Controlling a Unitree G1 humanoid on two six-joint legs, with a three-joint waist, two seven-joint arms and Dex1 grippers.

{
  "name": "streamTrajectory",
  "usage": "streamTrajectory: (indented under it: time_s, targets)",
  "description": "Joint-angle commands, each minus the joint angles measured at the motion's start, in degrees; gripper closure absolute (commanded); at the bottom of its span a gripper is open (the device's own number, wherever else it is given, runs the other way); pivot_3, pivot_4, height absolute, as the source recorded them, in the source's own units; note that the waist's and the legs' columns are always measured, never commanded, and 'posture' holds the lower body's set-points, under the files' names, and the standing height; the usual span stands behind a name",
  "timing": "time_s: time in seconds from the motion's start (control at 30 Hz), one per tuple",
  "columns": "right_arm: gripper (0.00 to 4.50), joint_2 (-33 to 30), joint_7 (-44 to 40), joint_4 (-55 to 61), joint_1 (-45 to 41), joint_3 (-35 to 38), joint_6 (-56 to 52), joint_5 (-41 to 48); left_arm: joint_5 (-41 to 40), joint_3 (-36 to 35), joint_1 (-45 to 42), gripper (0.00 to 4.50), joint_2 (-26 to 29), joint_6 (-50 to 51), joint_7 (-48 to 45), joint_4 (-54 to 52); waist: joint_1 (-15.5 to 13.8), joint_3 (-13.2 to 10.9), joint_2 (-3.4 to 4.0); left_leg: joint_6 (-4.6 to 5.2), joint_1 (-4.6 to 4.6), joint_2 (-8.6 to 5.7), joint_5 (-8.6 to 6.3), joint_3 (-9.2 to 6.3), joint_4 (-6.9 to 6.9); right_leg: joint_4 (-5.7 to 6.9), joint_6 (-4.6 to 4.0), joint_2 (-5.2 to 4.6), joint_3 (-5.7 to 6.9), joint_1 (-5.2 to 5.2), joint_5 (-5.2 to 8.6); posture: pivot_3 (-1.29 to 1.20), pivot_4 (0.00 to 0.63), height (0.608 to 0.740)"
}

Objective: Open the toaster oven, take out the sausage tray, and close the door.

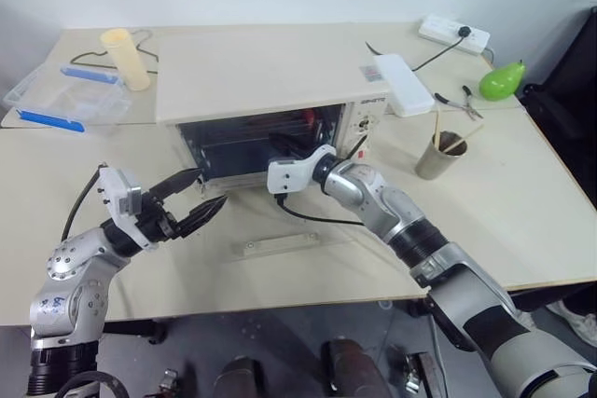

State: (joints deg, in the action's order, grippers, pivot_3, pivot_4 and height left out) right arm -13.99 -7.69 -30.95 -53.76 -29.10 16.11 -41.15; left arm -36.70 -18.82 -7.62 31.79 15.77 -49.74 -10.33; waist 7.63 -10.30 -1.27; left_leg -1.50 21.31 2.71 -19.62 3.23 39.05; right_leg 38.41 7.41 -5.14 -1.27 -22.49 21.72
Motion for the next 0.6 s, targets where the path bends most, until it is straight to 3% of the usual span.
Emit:
streamTrajectory:
  time_s: [0.03,0.3,0.6]
  targets:
    - [4.46,0.00,0.03,1.05,-2.04,0.67,0.91,0.41,-0.96,-0.57,-2.55,0.62,1.12,0.50,0.45,-0.70,0.07,0.00,0.00,0.00,0.00,-0.02,0.00,-0.03,0.02,0.02,0.00,-0.06,0.11,0.01,0.00,0.00,0.150,0.740]
    - [4.46,-3.45,-6.21,11.01,2.27,1.29,3.91,2.48,-1.24,-0.75,-10.64,0.62,0.63,1.17,2.12,2.89,0.10,0.00,0.00,0.00,0.02,-0.09,0.00,-0.16,-0.04,0.08,0.00,-0.35,1.00,0.03,0.00,0.00,0.150,0.740]
    - [4.46,-6.85,-13.62,22.43,9.11,2.79,2.65,5.78,-1.79,-1.54,-10.86,0.62,2.24,2.96,1.32,2.95,0.17,0.00,0.00,-0.01,0.05,-0.07,0.01,-0.25,-0.01,0.07,0.00,-0.35,1.10,0.03,0.00,0.00,0.150,0.740]
